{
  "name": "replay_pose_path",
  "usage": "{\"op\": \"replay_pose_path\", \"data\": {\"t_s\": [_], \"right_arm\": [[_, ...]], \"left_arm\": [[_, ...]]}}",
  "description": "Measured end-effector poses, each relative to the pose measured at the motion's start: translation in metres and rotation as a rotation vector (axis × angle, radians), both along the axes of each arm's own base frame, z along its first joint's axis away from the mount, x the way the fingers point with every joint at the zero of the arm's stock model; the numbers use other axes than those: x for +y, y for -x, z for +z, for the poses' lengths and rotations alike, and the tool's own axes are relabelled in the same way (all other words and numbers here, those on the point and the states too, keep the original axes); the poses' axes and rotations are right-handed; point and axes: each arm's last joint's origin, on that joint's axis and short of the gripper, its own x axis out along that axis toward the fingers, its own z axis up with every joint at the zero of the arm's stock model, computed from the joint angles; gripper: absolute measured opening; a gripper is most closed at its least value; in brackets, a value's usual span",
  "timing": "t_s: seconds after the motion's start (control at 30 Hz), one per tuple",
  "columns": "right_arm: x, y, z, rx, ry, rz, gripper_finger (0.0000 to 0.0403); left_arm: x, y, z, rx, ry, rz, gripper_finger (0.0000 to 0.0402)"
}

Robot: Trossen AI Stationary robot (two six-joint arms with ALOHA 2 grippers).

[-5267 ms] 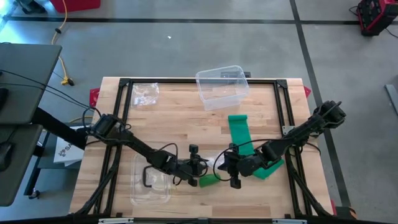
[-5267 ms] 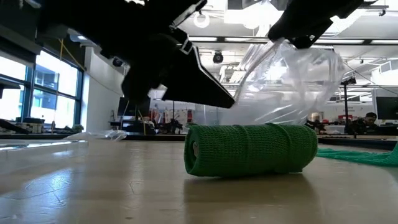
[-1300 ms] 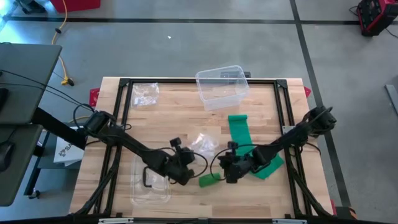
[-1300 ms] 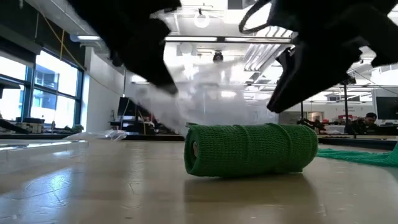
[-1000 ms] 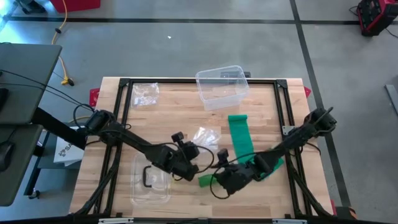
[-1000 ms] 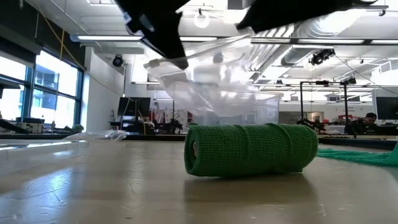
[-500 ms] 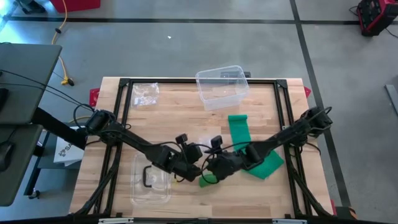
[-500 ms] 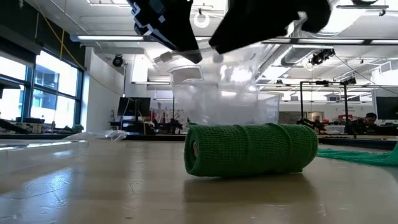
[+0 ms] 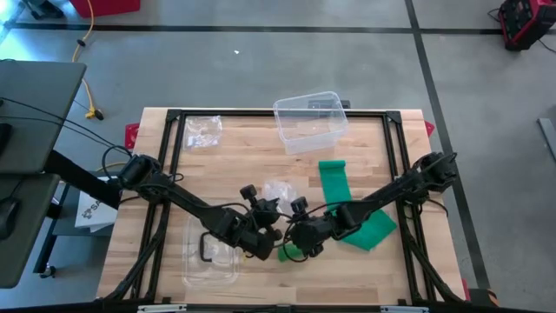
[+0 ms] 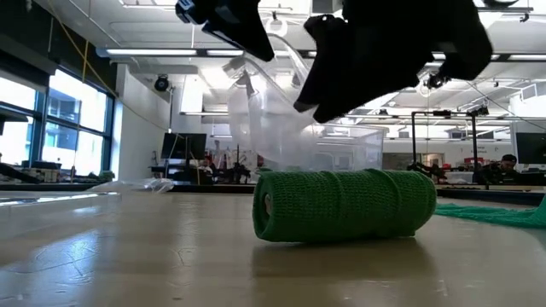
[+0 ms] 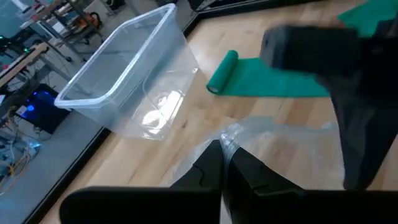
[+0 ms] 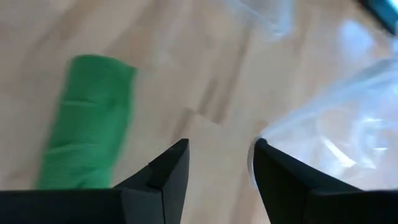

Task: Roll bandage
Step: Open the transparent zip bag, then put the rolled green bandage into the transparent zip bag

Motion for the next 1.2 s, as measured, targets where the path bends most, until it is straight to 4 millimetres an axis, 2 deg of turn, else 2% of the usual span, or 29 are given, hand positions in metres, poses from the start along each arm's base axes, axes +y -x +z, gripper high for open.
{"op": "replay_pose_path", "data": {"t_s": [0.07,0.17,0.3,0.47,0.6,0.67,0.8,1.03,1.2], "right_arm": [[0.001,0.001,0.005,-0.038,0.045,-0.044,0.0163],[0.004,0.002,0.019,-0.090,0.023,-0.079,0.0163],[0.012,0.007,0.035,-0.108,-0.080,-0.056,0.0167],[0.027,0.013,0.038,-0.067,-0.279,-0.033,0.0196],[0.037,0.023,0.017,0.073,-0.433,0.028,0.0224],[0.037,0.028,0.004,0.103,-0.438,-0.004,0.0228],[0.032,0.035,-0.019,0.025,-0.410,-0.057,0.0229],[0.019,0.049,-0.063,-0.043,-0.484,-0.112,0.0229],[0.020,0.048,-0.082,-0.055,-0.452,-0.122,0.0222]], "left_arm": [[0.001,0.001,-0.002,0.006,-0.003,0.003,0.0000],[0.002,0.004,-0.009,0.026,0.005,0.007,0.0000],[0.008,0.011,-0.023,0.056,0.037,0.048,0.0000],[0.015,0.025,-0.044,0.112,0.056,0.087,0.0000],[0.020,0.037,-0.057,0.170,0.111,0.132,0.0000],[0.022,0.041,-0.061,0.189,0.132,0.153,0.0000],[0.020,0.045,-0.064,0.201,0.163,0.159,0.0000],[0.018,0.044,-0.065,0.212,0.202,0.150,0.0000],[0.017,0.043,-0.065,0.200,0.233,0.144,0.0000]]}}
